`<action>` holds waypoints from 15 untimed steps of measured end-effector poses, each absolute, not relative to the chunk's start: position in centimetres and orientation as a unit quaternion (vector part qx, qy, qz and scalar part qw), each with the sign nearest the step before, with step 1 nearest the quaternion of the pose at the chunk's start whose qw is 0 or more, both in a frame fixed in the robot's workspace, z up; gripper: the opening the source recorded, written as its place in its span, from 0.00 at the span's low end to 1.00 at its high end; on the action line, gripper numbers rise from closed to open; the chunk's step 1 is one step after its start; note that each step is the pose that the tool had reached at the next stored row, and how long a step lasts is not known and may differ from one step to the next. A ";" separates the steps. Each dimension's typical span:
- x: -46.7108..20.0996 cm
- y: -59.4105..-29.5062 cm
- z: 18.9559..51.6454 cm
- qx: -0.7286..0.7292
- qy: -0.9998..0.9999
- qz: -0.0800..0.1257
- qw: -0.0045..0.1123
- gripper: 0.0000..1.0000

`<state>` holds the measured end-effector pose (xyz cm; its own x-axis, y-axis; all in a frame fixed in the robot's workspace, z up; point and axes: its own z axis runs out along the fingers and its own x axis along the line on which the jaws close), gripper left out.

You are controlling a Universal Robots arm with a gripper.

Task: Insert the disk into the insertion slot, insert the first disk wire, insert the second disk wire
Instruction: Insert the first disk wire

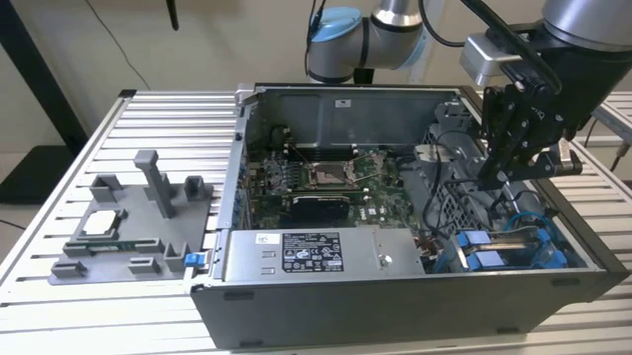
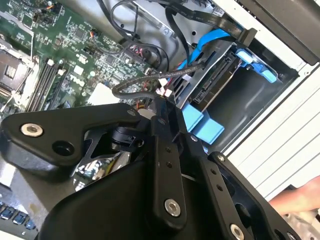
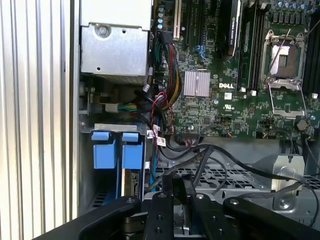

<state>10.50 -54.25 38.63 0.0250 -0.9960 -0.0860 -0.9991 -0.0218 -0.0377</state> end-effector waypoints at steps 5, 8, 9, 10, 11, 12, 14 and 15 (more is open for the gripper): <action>10.5 -54.2 38.6 -0.715 0.698 0.018 0.044 0.00; 10.5 -54.2 38.6 -0.715 0.698 0.018 0.043 0.00; 10.6 -54.3 38.6 -0.715 0.698 0.018 0.043 0.00; 10.7 -54.3 38.6 -0.715 0.698 0.019 0.042 0.00; 10.8 -54.4 38.6 -0.715 0.698 0.020 0.041 0.00; 11.0 -54.5 38.5 -0.714 0.698 0.021 0.040 0.00; 11.3 -54.7 38.5 -0.714 0.698 0.024 0.037 0.00; 11.5 -54.8 38.4 -0.714 0.698 0.026 0.035 0.00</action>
